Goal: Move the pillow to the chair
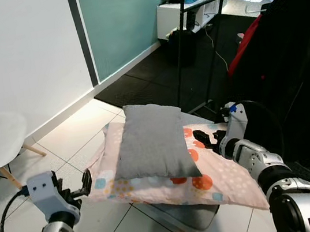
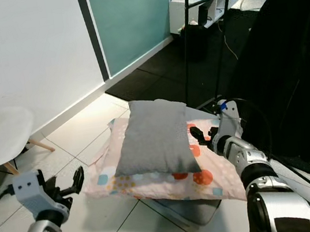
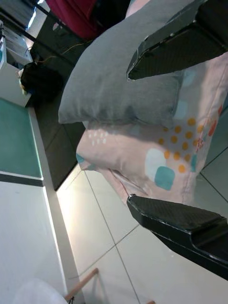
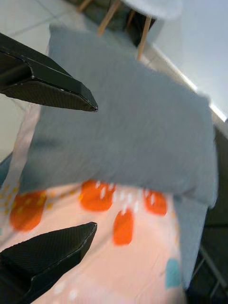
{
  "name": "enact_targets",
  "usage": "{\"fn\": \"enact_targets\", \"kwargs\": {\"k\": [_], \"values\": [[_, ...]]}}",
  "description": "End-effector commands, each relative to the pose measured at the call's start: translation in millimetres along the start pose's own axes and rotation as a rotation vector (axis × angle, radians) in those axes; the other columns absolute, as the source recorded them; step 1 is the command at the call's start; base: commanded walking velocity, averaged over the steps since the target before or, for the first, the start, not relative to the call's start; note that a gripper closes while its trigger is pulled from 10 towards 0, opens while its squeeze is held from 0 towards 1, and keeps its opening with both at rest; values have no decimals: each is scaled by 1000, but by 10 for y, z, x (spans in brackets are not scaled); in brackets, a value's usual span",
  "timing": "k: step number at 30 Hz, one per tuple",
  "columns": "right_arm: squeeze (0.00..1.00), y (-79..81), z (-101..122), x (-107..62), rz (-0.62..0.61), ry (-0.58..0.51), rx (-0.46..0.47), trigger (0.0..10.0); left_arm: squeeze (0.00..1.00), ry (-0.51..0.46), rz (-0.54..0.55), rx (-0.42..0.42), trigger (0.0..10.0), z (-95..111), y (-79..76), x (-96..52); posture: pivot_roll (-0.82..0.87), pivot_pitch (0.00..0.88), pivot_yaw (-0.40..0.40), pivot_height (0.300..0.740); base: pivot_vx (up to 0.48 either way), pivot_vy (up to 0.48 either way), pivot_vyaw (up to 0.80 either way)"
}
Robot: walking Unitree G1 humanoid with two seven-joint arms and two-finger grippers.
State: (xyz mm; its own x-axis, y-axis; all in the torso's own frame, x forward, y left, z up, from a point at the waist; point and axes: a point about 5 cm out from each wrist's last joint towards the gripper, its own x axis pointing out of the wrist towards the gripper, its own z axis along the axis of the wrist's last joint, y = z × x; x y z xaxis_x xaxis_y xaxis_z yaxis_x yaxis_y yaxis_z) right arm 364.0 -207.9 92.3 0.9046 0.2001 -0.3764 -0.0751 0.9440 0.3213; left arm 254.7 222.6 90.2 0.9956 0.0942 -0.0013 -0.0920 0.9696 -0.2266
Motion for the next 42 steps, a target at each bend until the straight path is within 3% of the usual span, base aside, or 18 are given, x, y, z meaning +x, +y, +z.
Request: {"fn": "enact_targets", "kwargs": {"k": [1, 7, 15, 22, 23, 28, 30, 42], "values": [[0, -39, -72, -9, -27, 46, -9, 10000, 0, 16, -1, 3, 10000, 9, 8, -11, -84, 75, -40, 625, 0, 0, 0], [0, -108, -102, -36, -60, 70, -4, 10000, 0, 7, -9, -14, 10000, 95, -22, -23, -84, 73, -32, 605, 0, 0, 0], [0, -73, -115, -21, -44, 76, 8, 10000, 0, 7, -20, -17, 10000, 131, -55, -3, -82, 69, -28, 585, 0, 0, 0], [0, 85, -154, 25, 62, 91, 86, 10000, 0, 11, -22, -20, 10000, 161, -68, -12, -81, 69, -25, 565, 0, 0, 0], [0, 184, -173, 44, 137, 113, 110, 10000, 0, 13, -20, -20, 10000, 168, -69, -16, -79, 72, -24, 555, 0, 0, 0], [0, 250, -181, 51, 192, 131, 110, 10000, 0, 12, -19, -20, 10000, 172, -70, -17, -80, 75, -24, 550, 0, 0, 0], [0, 337, -179, 57, 267, 157, 111, 10000, 0, 14, -18, -22, 10000, 178, -62, -13, -76, 74, -11, 545, 0, 0, 0], [0, 313, -190, 32, 271, 235, 82, 10000, 0, 13, -23, -22, 10000, 227, -67, 12, -59, 82, -6, 545, 0, 0, 0]]}}
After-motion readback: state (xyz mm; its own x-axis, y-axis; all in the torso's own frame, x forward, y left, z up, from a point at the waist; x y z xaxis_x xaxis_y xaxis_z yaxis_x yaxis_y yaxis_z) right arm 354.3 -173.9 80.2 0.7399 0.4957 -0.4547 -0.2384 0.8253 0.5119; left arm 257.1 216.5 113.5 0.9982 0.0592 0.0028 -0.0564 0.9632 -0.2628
